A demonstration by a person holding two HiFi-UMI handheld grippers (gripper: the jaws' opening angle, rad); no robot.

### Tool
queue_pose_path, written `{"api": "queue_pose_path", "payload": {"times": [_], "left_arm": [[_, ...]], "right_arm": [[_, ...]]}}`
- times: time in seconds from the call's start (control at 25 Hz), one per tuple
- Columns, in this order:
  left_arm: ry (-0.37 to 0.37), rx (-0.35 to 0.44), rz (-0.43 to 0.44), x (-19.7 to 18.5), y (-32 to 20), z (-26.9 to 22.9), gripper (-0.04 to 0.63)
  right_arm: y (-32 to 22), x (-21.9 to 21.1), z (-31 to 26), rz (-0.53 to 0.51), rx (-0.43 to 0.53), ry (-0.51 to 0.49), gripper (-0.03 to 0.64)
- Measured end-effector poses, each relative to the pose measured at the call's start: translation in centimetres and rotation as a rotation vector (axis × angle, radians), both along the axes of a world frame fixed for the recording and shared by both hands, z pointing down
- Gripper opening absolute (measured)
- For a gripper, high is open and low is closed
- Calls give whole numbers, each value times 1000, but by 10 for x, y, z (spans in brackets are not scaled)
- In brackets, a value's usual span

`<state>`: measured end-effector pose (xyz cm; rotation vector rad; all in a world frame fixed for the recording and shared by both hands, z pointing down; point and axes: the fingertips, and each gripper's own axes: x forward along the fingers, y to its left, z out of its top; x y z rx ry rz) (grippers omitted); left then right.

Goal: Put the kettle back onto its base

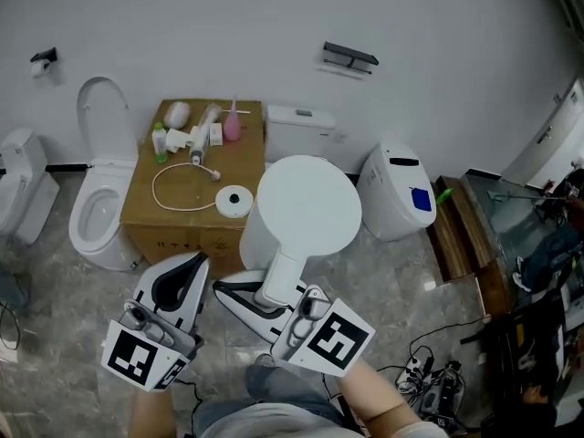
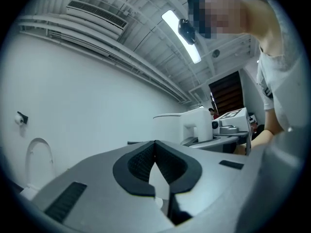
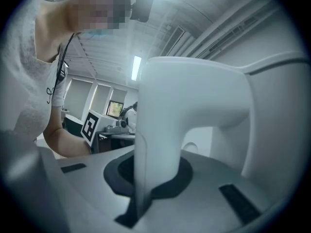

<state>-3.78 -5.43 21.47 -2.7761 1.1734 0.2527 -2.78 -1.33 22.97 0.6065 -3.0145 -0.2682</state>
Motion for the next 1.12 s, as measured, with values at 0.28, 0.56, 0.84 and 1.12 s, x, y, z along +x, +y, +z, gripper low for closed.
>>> {"api": "queue_pose_path", "payload": {"times": [0.28, 0.56, 0.84, 1.12], "left_arm": [[-13, 16, -107, 15, -36, 8, 2], [10, -32, -137, 6, -72, 32, 2], [3, -44, -137, -13, -128, 69, 2], [-10, -13, -131, -27, -179, 114, 2]], "right_arm": [[-51, 24, 15, -70, 15, 16, 6], [-100, 18, 47, -75, -31, -3, 6], [-165, -2, 99, -56, -49, 11, 6], [-227, -28, 163, -70, -41, 18, 6]]}}
